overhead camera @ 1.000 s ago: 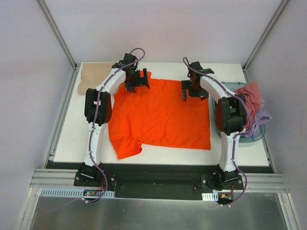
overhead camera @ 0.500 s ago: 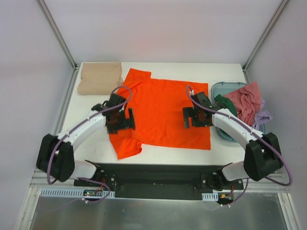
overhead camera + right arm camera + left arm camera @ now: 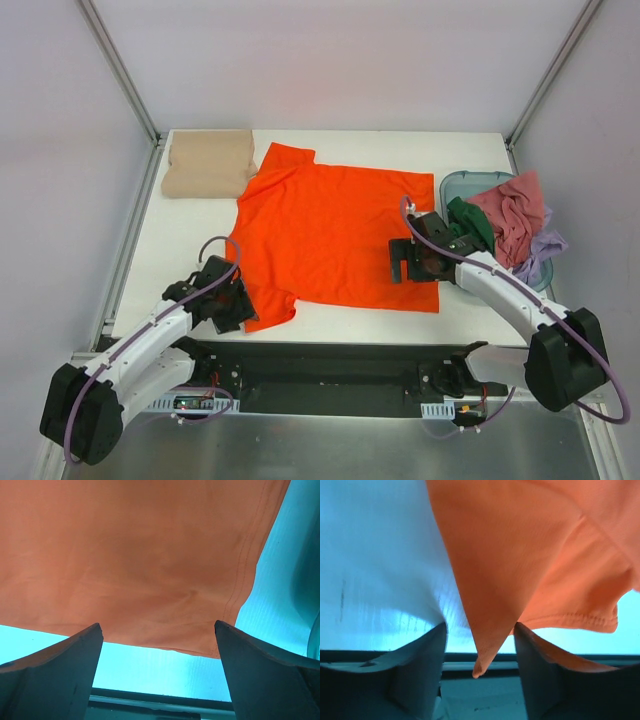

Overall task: Fold and stack the t-shirts
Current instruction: Grap the side of the flattened tshirt closest away from the robot with both arms

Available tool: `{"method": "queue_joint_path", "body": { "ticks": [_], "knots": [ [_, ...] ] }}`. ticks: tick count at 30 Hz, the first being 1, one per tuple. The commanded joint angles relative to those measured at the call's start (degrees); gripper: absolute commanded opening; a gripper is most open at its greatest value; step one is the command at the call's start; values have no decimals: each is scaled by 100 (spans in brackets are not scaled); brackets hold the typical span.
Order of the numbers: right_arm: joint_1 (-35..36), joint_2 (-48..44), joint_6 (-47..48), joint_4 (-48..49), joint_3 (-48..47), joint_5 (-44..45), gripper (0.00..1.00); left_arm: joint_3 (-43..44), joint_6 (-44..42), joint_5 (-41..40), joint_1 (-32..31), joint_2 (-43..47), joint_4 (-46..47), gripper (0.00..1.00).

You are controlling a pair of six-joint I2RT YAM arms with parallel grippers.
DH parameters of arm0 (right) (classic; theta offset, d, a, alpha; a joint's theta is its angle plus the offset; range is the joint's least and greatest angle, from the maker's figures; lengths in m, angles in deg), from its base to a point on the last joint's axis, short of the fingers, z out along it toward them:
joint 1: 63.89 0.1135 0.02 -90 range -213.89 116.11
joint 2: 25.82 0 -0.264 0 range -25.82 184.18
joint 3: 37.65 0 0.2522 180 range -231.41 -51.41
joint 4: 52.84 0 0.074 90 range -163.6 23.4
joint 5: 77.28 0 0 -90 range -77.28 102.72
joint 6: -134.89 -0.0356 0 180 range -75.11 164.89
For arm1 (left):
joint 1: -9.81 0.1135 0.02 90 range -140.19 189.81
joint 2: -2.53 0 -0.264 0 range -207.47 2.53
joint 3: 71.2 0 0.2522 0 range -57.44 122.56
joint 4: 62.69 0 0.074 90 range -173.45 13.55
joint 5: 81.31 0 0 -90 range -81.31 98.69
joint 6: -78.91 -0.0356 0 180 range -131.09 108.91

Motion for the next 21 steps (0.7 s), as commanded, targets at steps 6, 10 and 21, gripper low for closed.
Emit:
{"method": "queue_joint_path", "body": {
  "ticks": [6,10,21],
  "knots": [
    [14,-455,-403,12,286,244,96,-432,417,598,-16,177,179,13],
    [5,-728,-692,-84,471,621,96,-424,452,834,-16,204,179,0],
    [-135,-2186,-2160,-225,1577,1413,96,-775,795,1424,-8,819,-32,0]
  ]
}}
